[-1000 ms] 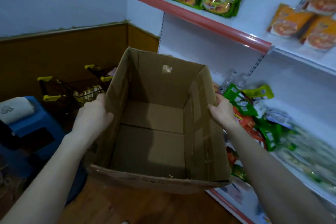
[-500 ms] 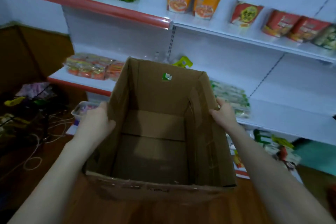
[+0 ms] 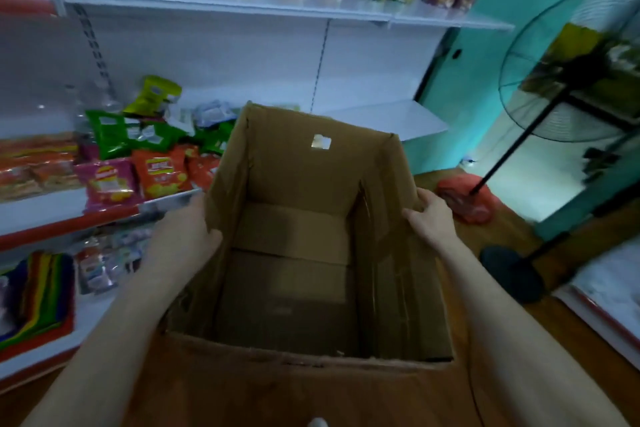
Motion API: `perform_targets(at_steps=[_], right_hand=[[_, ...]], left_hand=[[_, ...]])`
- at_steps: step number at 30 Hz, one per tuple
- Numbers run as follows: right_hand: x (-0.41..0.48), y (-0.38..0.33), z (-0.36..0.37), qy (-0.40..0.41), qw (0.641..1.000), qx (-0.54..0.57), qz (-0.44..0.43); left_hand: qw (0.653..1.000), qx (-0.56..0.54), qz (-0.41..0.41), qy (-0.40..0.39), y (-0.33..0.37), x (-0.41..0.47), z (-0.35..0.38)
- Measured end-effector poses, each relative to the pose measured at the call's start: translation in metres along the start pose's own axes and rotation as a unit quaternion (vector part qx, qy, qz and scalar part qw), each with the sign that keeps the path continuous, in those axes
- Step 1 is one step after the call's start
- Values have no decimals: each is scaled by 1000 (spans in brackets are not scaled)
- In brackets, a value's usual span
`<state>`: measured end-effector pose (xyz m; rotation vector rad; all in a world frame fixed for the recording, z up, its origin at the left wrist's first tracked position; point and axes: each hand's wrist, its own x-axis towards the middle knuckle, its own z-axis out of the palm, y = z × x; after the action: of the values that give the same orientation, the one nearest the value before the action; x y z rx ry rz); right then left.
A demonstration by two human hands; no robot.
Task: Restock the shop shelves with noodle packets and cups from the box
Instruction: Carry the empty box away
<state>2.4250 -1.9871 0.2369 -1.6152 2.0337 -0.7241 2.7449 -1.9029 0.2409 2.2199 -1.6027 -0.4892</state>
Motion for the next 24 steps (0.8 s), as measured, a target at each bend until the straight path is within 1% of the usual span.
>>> perform_targets(at_steps=[3,6,9,12,17,24], right_hand=[[2,43,-30,37,998,7,46],[9,86,-63,66,994,27,87],[22,129,-99,100,988,27,111],[33,175,-136,131,980,27,144],[41,242,-196,171,960,56,215],[24,324,-258,250,917,67,305]], left_hand=[[998,13,62,-30,41,17,26],[990,22,129,-42,87,35,56],[978,27,200,-59,144,49,87],[964,21,252,-77,205,58,118],[944,29,319,-83,302,62,172],[900,35,415,-128,421,55,238]])
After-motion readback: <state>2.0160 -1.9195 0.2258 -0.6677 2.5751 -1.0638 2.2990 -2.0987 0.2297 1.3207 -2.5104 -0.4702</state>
